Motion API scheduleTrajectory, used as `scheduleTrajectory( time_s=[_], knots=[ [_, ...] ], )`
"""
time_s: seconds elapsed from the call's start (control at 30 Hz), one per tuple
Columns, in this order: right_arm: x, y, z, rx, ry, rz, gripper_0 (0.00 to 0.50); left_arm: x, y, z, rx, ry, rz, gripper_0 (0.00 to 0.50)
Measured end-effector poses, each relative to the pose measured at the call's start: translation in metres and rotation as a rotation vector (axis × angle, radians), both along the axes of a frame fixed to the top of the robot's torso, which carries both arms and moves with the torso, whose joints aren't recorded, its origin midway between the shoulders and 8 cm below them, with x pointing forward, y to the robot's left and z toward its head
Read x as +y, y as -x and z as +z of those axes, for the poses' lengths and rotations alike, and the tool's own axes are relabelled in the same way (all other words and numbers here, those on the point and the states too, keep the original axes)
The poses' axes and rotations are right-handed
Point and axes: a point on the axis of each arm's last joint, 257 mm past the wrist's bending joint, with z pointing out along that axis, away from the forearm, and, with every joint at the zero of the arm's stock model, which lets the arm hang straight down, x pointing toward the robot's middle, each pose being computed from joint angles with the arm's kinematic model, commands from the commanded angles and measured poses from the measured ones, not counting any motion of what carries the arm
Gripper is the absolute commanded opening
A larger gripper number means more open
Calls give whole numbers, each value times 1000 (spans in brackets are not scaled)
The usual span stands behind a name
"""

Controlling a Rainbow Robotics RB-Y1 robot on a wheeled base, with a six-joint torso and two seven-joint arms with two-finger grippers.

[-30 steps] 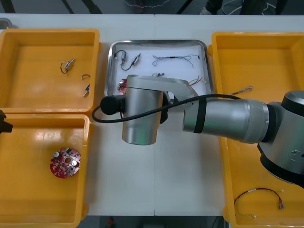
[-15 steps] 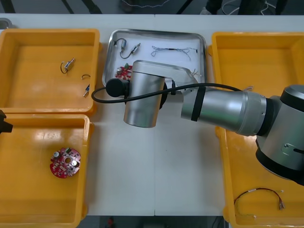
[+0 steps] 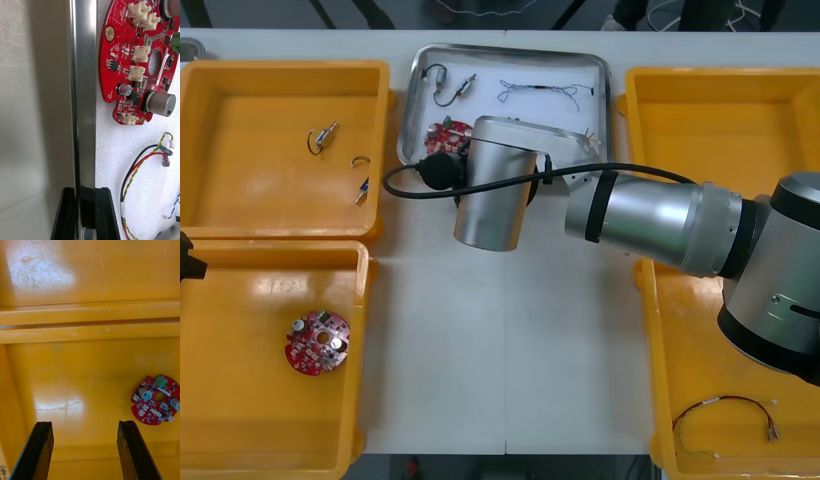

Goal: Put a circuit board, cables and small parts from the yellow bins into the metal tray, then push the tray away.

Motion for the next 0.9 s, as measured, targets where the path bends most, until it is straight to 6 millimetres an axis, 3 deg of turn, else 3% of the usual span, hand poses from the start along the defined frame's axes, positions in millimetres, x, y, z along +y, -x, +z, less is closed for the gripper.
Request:
scheduleTrajectory(
  time_s=[0.9],
  knots=[
    [-2,-52,16,-126,-12,100,0,0,0,0,0,0,0,497]
  ],
)
